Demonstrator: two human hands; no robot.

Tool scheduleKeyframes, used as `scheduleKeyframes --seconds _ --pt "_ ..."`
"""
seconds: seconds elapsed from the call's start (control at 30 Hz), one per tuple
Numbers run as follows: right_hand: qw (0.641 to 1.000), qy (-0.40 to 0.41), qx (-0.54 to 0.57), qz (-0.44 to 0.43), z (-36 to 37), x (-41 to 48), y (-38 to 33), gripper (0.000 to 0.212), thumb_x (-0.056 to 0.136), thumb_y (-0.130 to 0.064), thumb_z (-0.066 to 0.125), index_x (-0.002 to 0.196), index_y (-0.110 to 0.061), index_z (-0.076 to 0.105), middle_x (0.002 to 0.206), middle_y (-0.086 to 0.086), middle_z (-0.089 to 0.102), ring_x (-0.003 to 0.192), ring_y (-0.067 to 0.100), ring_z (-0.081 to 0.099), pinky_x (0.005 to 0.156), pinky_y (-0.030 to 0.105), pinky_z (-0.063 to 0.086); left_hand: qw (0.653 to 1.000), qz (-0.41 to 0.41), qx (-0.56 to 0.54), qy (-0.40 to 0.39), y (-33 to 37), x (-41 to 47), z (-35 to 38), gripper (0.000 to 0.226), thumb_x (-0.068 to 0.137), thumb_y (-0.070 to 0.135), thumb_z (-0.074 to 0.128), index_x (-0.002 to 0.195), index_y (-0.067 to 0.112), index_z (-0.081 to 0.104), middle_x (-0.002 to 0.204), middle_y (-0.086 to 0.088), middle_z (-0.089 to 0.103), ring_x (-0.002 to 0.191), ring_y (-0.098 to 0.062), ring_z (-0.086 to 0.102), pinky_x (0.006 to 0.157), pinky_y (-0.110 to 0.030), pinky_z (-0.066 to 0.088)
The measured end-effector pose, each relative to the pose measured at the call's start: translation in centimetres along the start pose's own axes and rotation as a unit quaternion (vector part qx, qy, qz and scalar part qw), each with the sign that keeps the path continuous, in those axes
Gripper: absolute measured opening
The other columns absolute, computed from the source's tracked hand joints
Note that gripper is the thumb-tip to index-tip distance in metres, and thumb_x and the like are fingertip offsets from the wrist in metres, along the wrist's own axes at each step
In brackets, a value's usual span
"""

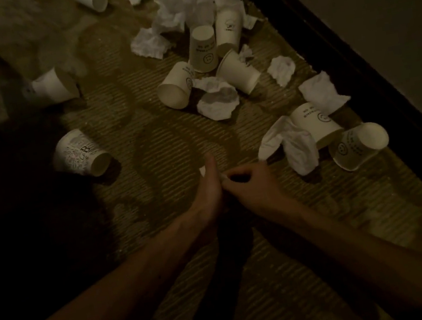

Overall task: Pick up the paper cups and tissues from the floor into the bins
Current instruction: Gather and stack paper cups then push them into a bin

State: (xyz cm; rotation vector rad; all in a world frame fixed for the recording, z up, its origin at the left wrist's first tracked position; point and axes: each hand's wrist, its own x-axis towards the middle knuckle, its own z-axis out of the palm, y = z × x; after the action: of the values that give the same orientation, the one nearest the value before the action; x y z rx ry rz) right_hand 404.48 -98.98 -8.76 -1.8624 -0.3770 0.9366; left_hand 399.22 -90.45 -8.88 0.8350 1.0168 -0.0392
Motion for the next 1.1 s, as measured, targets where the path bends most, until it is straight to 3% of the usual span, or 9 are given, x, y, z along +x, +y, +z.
scheduleKeyframes --seconds 0.07,0.13,0.2,0.27,0.43,0.6,0.73,0.93,1.1 --pt "0.999 -0.033 -0.017 0.008 -0.4 -0.2 -0.8 0.027 0.097 -0.017 0.053 0.079 -0.015 0.073 0.083 0.004 0.074 0.081 0.013 0.072 0.074 0.027 0.059 0.999 -0.021 -0.018 -0.02 0.3 -0.6 0.4 0.051 0.098 0.065 0.03 0.08 0.03 0.063 0.079 -0.003 0.072 0.081 -0.02 0.067 0.069 -0.033 0.052" --pt "0.995 -0.076 -0.054 0.015 -1.6 -0.5 -1.7 0.036 0.103 -0.018 0.038 0.08 -0.023 0.067 0.076 -0.008 0.07 0.072 0.002 0.067 0.063 0.019 0.055 0.998 -0.042 -0.015 -0.047 0.5 -1.2 0.6 0.054 0.096 0.068 0.029 0.093 0.03 0.067 0.083 -0.004 0.073 0.077 -0.02 0.069 0.061 -0.032 0.057" --pt "0.988 -0.111 -0.106 0.016 -2.9 -0.8 -2.3 0.035 0.104 -0.018 0.037 0.085 -0.027 0.065 0.077 -0.013 0.069 0.069 -0.002 0.066 0.058 0.018 0.053 0.997 -0.053 -0.008 -0.051 0.6 -1.5 1.2 0.062 0.099 0.063 0.03 0.122 0.015 0.062 0.092 -0.008 0.069 0.065 -0.018 0.068 0.046 -0.026 0.054" --pt "0.972 -0.118 -0.201 0.012 -4.1 -0.6 -2.7 0.026 0.101 -0.011 0.042 0.105 -0.016 0.067 0.103 0.0 0.068 0.092 0.01 0.067 0.073 0.025 0.054 1.0 -0.026 0.004 -0.011 0.4 -1.3 1.9 0.057 0.104 0.047 0.037 0.128 -0.001 0.055 0.093 -0.016 0.061 0.057 -0.019 0.06 0.039 -0.019 0.047" --pt "0.949 0.143 -0.279 -0.017 -8.8 1.9 -2.0 0.037 0.095 -0.031 0.054 0.13 -0.02 0.058 0.121 0.005 0.052 0.102 0.022 0.054 0.082 0.033 0.045 0.994 0.008 0.104 0.023 0.7 -0.1 1.4 0.025 0.105 0.029 0.045 0.11 0.008 0.057 0.072 -0.004 0.053 0.048 -0.01 0.049 0.038 -0.016 0.037" --pt "0.885 0.064 -0.455 0.073 -10.4 4.5 0.6 0.067 0.095 -0.05 0.051 0.154 -0.034 0.023 0.15 0.022 0.029 0.133 0.042 0.033 0.106 0.045 0.033 0.983 0.001 0.178 0.035 1.3 0.0 0.6 0.048 0.087 0.066 0.056 0.096 0.019 0.061 0.076 0.002 0.06 0.06 -0.011 0.055 0.043 -0.018 0.04" --pt "0.886 -0.002 -0.454 0.092 -9.6 5.1 1.7 0.069 0.095 -0.049 0.053 0.155 -0.033 0.021 0.157 0.023 0.017 0.142 0.042 0.022 0.115 0.046 0.025 0.982 0.006 0.185 -0.044 1.6 0.1 0.5 0.064 0.087 0.081 0.019 0.064 0.028 0.046 0.061 0.002 0.041 0.043 -0.009 0.033 0.04 -0.017 0.026" --pt "0.894 0.031 -0.448 0.005 -9.5 4.9 2.2 0.046 0.098 -0.035 0.056 0.134 -0.007 0.056 0.14 0.019 0.047 0.128 0.031 0.044 0.108 0.04 0.036 0.982 0.021 0.186 -0.002 0.7 1.0 0.3 0.044 0.102 0.046 0.043 0.071 0.02 0.06 0.068 0.0 0.058 0.054 -0.011 0.053 0.049 -0.019 0.039" --pt "0.935 0.088 -0.344 0.004 -10.3 4.9 2.1 0.024 0.096 -0.029 0.06 0.101 -0.009 0.072 0.101 0.006 0.068 0.079 0.01 0.057 0.07 0.025 0.043 0.984 0.014 0.178 -0.006 0.6 1.0 0.3 0.029 0.1 0.032 0.054 0.078 0.015 0.063 0.066 -0.001 0.057 0.043 -0.006 0.051 0.04 -0.015 0.038"
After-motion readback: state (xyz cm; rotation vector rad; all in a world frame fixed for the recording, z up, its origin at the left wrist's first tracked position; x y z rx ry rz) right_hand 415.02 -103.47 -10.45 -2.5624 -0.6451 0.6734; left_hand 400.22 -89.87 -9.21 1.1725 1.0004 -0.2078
